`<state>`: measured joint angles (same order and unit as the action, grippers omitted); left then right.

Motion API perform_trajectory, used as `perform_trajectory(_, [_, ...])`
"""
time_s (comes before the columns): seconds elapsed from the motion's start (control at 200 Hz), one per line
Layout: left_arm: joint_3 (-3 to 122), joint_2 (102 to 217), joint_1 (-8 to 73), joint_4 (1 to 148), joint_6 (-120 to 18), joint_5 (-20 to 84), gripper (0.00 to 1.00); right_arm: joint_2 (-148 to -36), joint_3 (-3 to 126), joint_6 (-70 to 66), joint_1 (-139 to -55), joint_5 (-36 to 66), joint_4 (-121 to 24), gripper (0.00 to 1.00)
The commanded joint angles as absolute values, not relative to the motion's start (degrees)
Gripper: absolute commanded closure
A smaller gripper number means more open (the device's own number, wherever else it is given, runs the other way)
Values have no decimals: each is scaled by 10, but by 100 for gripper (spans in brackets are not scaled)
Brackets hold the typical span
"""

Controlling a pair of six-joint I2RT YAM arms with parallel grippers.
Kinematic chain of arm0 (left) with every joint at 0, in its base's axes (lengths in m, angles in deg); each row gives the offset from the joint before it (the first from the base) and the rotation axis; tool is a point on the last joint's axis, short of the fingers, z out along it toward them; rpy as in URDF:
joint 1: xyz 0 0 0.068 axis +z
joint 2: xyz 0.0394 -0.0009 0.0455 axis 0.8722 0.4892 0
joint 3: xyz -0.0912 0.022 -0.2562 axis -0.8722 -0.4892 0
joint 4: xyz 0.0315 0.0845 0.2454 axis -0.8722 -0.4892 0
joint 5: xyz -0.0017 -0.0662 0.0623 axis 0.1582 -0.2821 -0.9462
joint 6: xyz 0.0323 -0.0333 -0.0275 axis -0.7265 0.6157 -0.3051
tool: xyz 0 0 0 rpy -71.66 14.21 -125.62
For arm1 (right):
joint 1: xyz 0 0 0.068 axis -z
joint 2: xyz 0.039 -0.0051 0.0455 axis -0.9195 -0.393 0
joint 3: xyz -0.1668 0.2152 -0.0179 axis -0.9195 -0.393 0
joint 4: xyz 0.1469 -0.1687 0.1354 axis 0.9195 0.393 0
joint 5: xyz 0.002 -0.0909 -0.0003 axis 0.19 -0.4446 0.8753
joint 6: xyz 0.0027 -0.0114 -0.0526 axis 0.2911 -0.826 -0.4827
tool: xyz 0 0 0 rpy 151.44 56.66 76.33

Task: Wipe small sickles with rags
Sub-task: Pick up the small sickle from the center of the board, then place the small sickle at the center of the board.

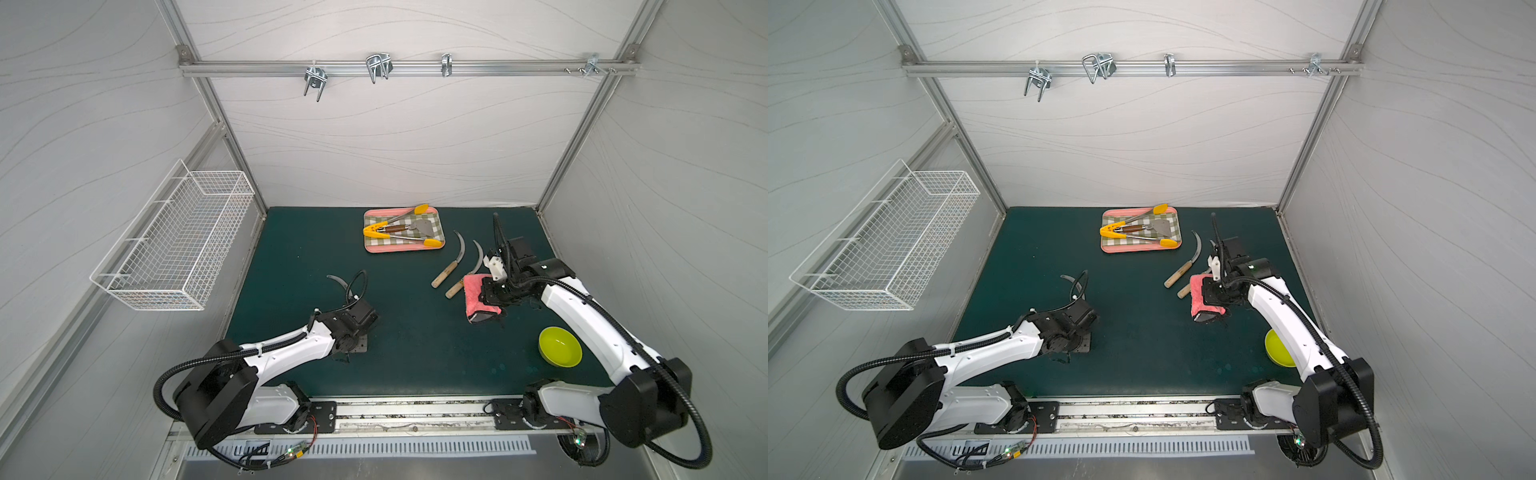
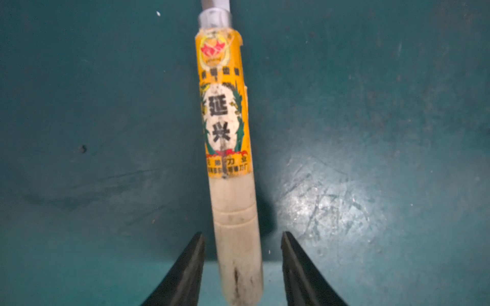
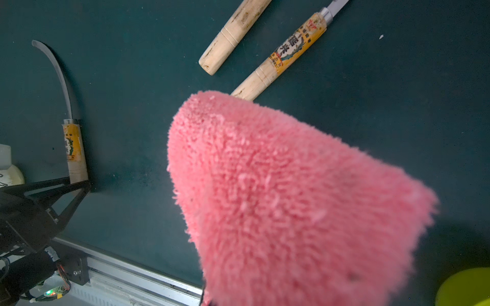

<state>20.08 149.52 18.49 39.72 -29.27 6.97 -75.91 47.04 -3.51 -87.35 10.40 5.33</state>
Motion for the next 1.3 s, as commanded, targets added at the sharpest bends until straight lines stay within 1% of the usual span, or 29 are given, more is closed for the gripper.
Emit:
perform_trajectory(0.0, [200,1504,190,417,-294,77,56,-767,484,-27,-878,99,52,92])
perform_trajectory(0.085, [191,1506,190,421,-294,77,67,-770,485,-26,-878,96,50,91])
perform_trajectory(0.155, [188,1504,190,423,-293,77,80,-774,485,-27,-878,93,50,91])
perform_trajectory(0.325, [182,1494,190,434,-295,80,100,-778,483,-22,-878,93,45,91])
perform_trajectory(0.545, [204,1450,183,432,-327,93,100,-779,481,-16,-875,95,30,91])
perform_trajectory(0.65, [239,1431,159,414,-366,88,100,-778,486,-19,-857,113,28,91])
perform_trajectory(0.73, [274,1437,124,396,-409,87,100,-771,487,-26,-832,132,27,91])
perform_trajectory(0.925, [352,1508,2,367,-519,93,100,-753,498,-54,-769,155,50,91])
perform_trajectory(1.046, [383,1559,-48,367,-571,132,100,-745,510,-68,-743,162,64,91])
perform_trajectory(1.141, [409,1604,-75,363,-599,137,100,-737,514,-73,-732,163,72,91])
perform_trajectory(1.296, [438,1664,-81,379,-633,156,100,-731,508,-78,-727,163,78,91])
